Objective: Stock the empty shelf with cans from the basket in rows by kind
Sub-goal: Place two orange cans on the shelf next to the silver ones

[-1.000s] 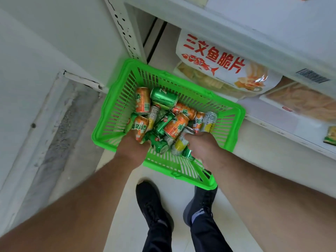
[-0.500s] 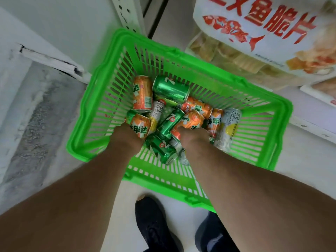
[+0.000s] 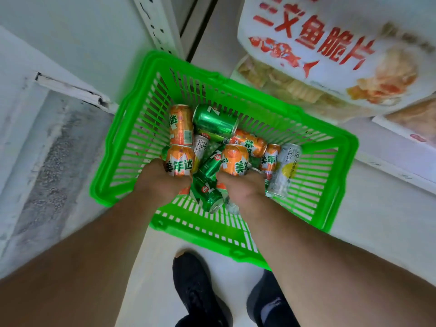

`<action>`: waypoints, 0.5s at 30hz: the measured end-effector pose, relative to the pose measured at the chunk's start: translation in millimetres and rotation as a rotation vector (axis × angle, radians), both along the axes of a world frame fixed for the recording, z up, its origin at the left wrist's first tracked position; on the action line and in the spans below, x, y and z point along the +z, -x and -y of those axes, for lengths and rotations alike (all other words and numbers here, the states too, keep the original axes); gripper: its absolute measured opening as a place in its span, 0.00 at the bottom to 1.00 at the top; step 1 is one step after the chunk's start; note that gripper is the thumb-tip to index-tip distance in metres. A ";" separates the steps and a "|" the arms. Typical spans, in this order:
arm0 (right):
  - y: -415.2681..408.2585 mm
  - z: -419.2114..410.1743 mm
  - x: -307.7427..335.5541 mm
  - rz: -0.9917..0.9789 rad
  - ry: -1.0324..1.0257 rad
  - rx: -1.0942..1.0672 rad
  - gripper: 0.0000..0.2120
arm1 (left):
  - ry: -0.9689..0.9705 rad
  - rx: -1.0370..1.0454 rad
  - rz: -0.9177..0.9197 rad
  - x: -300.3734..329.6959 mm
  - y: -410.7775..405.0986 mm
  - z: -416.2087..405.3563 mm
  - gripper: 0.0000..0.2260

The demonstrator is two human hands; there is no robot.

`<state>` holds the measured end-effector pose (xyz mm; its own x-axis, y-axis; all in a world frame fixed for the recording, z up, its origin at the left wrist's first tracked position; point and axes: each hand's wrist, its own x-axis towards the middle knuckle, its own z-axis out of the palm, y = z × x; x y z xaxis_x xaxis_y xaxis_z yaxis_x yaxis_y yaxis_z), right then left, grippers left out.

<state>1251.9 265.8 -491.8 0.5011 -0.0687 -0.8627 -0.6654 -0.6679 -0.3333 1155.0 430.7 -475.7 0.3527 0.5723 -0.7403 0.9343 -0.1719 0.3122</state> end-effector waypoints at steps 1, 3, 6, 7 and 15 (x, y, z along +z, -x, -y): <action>-3.9 5.7 18.9 0.025 -0.025 0.013 0.19 | 0.007 0.023 0.034 21.0 -2.3 4.9 0.15; -12.3 16.4 65.0 0.083 -0.079 0.040 0.15 | 0.011 0.085 0.122 68.9 -7.2 17.6 0.12; -25.8 32.9 147.3 0.191 -0.138 0.087 0.13 | 0.018 0.169 0.223 155.6 -16.6 40.8 0.14; -29.6 37.8 176.5 0.217 -0.154 0.086 0.16 | 0.028 0.183 0.259 184.4 -20.1 47.8 0.14; -33.0 78.7 425.9 0.349 -0.301 0.100 0.30 | 0.126 0.155 0.497 436.4 -37.0 92.5 0.11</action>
<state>1284.9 187.2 -65.9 0.7563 0.2224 -0.6153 -0.4162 -0.5621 -0.7147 1192.0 338.2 -39.3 0.5966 0.5632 -0.5718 0.6802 0.0232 0.7326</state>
